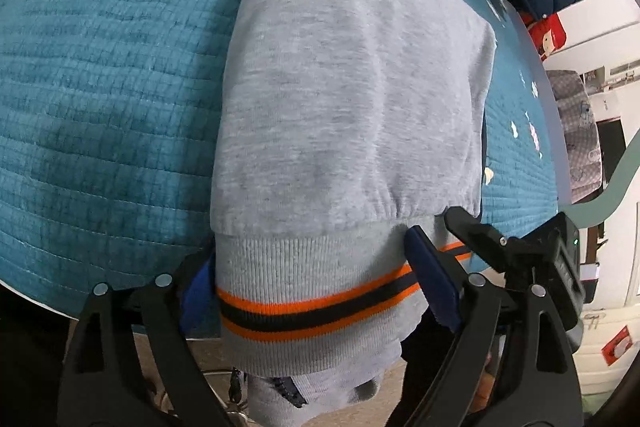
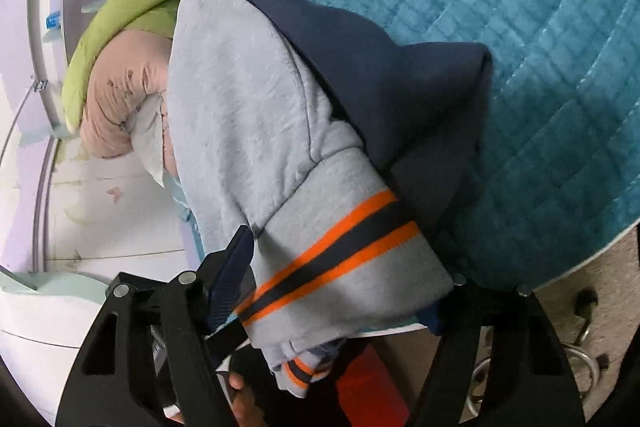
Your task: Fold large clothes
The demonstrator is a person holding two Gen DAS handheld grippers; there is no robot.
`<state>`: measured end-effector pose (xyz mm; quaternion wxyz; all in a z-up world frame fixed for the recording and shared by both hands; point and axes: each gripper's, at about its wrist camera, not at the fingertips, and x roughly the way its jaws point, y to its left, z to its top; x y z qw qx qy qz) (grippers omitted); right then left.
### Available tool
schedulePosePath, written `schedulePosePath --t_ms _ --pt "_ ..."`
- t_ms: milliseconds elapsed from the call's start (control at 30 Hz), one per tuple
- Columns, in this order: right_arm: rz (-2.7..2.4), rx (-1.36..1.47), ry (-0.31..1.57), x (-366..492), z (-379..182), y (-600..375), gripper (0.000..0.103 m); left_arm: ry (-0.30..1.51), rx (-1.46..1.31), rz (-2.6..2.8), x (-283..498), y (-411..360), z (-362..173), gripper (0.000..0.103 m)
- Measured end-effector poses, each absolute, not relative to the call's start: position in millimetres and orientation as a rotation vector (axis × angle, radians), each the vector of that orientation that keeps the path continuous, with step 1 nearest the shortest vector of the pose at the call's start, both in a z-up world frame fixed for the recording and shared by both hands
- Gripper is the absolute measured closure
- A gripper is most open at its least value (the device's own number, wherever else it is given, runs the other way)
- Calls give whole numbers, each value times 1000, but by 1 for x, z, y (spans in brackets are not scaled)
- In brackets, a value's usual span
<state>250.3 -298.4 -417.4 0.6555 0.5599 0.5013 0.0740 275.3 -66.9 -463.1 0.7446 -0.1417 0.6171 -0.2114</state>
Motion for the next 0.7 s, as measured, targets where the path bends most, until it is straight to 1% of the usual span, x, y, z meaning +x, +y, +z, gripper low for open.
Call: schedulePosePath --t_ms 33,67,100,167,200,267,367,500,700 --pt "163 1234 1146 251 -414 -297 51 1336 -298 -463 274 -67 -460 25" --pt "159 1191 1147 251 -409 -294 63 1316 -282 -466 272 -68 -456 32" --pt "174 1172 1129 251 -403 -291 74 1304 -269 -469 271 -69 -452 37" --pt "165 1071 1119 256 -388 -281 79 1274 -253 -481 269 -65 -444 53" --pt "166 1006 1108 260 -376 -273 81 1259 -245 -488 268 -64 -440 56" --pt "169 882 1093 265 -357 -260 82 1202 -202 -497 265 -64 -425 62" --pt "193 773 1053 272 -330 -243 82 1119 -157 -491 264 -60 -403 66" --pt "243 645 989 280 -296 -221 82 1040 -143 -494 271 -40 -376 69" --pt "335 530 911 298 -266 -182 82 945 -170 -475 286 -2 -339 69"
